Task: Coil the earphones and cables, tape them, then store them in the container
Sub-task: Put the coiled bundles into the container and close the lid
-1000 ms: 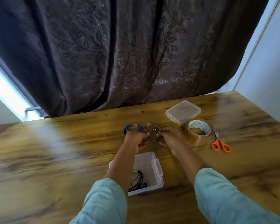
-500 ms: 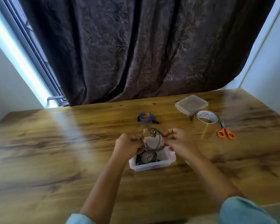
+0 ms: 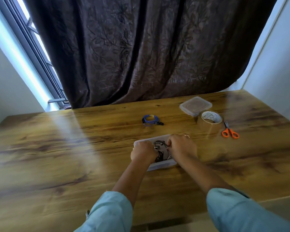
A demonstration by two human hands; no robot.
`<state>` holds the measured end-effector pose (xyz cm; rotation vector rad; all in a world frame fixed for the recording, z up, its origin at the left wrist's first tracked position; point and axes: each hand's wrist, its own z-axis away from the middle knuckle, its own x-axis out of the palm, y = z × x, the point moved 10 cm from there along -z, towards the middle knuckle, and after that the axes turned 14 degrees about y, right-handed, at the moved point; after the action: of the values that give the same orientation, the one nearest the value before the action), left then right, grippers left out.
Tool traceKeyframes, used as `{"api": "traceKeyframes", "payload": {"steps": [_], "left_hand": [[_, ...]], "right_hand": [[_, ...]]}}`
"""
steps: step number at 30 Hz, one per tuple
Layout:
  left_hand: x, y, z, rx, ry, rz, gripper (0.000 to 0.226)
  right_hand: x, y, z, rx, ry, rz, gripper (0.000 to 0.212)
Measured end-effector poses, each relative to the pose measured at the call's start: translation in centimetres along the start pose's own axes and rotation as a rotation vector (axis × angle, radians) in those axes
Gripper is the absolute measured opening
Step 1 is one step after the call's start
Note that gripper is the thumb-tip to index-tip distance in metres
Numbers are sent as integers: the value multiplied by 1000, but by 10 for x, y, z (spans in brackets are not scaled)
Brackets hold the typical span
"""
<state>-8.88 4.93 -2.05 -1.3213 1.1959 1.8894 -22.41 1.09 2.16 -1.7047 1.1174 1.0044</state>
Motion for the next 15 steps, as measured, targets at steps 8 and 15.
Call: {"api": "traceKeyframes", "payload": {"steps": [8,15], "left_hand": [[-13,9,5,111,169,-137,31],[-52,4,-7,56,288,63,8]], "right_hand": [[9,-12,7,-128,-30,84,22],[-1,9,-13,49,20,-288,9]]}}
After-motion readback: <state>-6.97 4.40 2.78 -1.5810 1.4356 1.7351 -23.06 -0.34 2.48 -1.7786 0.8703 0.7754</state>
